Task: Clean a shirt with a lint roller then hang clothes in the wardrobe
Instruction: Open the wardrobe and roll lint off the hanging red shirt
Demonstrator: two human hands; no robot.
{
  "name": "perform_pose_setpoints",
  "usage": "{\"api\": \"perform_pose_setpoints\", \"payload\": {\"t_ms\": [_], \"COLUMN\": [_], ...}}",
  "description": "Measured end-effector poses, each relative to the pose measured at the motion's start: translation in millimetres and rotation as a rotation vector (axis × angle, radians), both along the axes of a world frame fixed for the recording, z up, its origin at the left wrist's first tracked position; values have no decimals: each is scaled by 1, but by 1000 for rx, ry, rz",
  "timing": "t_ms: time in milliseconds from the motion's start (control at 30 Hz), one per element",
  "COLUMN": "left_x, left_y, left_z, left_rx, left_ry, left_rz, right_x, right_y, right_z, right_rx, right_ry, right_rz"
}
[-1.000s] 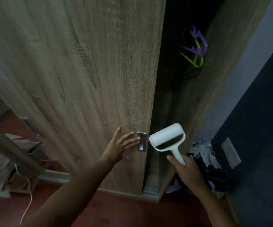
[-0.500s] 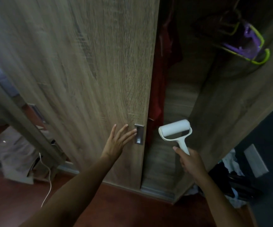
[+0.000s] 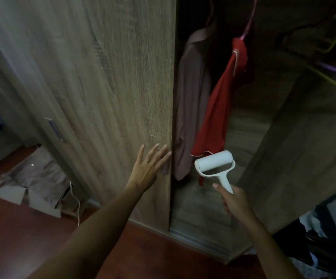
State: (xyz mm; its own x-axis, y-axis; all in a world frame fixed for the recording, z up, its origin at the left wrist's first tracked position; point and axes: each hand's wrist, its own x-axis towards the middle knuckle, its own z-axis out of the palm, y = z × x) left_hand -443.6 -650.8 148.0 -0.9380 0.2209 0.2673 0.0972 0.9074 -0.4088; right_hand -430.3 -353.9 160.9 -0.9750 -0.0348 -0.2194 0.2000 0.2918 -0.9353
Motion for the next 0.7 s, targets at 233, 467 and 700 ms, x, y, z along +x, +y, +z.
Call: {"api": "perform_pose_setpoints", "payload": {"t_ms": [233,467,700], "left_x": [-11,-3,2], "left_y": [-13,-26,-50], "left_z": [14,13,16], "left_rx": [-90,-58,-19], "left_ry": [28,9,1], "left_rz": [50,163,258], "right_x": [-11,-22,-22], "right_y": [-20,-32,-31], "right_z": [9,19,23], "right_rx": [-31,-36,-63], "right_ry": [34,30,17], "right_rz": [-8,-12,-30]}}
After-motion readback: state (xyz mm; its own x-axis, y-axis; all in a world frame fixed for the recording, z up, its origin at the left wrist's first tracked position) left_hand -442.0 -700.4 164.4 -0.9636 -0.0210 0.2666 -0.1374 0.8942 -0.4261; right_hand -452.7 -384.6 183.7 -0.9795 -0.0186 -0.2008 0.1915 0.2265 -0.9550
